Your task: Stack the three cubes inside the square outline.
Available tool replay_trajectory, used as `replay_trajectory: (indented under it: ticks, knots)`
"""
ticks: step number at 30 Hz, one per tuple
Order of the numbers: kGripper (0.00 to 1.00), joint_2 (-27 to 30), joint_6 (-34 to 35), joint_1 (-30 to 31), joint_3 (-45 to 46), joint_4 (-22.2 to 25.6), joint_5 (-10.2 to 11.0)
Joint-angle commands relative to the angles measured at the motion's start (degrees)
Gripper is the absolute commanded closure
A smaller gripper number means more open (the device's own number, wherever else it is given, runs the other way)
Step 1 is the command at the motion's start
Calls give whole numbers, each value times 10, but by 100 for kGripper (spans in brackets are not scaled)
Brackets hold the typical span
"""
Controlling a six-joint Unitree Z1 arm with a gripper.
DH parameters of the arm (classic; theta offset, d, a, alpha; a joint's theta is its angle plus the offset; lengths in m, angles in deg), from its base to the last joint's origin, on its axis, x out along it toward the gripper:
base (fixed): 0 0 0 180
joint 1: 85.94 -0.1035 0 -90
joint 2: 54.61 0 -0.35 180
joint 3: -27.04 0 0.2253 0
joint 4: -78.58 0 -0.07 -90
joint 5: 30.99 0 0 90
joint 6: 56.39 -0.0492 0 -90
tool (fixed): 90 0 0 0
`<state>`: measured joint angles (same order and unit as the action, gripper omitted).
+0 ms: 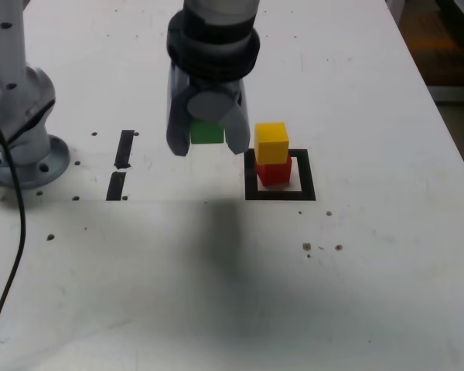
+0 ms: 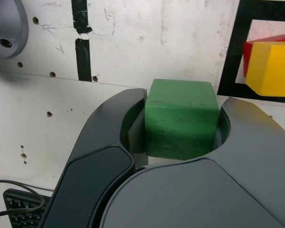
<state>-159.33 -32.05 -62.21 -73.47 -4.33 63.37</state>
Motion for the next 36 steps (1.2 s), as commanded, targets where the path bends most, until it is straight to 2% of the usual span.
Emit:
replay_trajectory:
  ticks: [1,8,18,36]
  knots:
    - [78,-3,-20,-14,-33,10,11]
    - [78,-14,-77,-56,-91,23,21]
    - [78,-47,-125,-96,-122,19,4]
    - [76,-70,-136,-110,-124,-7,-2]
